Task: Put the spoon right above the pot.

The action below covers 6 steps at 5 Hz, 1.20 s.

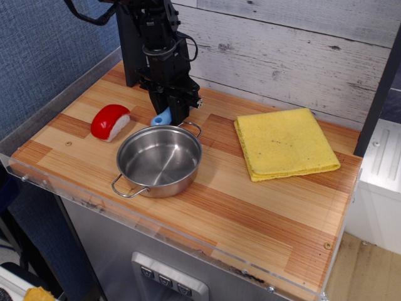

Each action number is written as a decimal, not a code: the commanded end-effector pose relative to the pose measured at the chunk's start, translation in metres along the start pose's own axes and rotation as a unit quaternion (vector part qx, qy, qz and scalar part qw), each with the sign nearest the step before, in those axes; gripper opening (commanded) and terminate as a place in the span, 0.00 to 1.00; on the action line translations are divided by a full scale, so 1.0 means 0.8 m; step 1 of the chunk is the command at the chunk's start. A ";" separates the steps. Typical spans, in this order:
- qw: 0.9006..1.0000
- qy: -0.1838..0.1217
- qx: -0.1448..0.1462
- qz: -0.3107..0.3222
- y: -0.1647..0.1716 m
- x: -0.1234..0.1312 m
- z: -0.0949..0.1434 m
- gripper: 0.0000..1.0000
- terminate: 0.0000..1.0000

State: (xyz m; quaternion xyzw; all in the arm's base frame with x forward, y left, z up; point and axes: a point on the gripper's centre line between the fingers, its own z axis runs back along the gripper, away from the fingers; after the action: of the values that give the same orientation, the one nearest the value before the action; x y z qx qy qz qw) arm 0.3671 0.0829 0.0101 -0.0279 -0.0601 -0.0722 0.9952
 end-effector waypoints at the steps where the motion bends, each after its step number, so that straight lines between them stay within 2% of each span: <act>1: 0.999 -0.022 0.022 0.028 -0.006 -0.002 0.027 1.00 0.00; 3: 0.998 -0.035 0.012 0.048 -0.004 -0.006 0.042 1.00 0.00; 4: 0.997 -0.054 0.021 0.058 -0.001 -0.008 0.072 1.00 0.00; 6: 0.992 -0.106 0.031 0.054 -0.019 -0.011 0.155 1.00 0.00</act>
State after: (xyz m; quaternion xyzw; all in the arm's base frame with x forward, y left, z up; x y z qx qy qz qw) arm 0.3509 0.0793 0.1158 -0.0155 -0.1394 -0.0084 0.9901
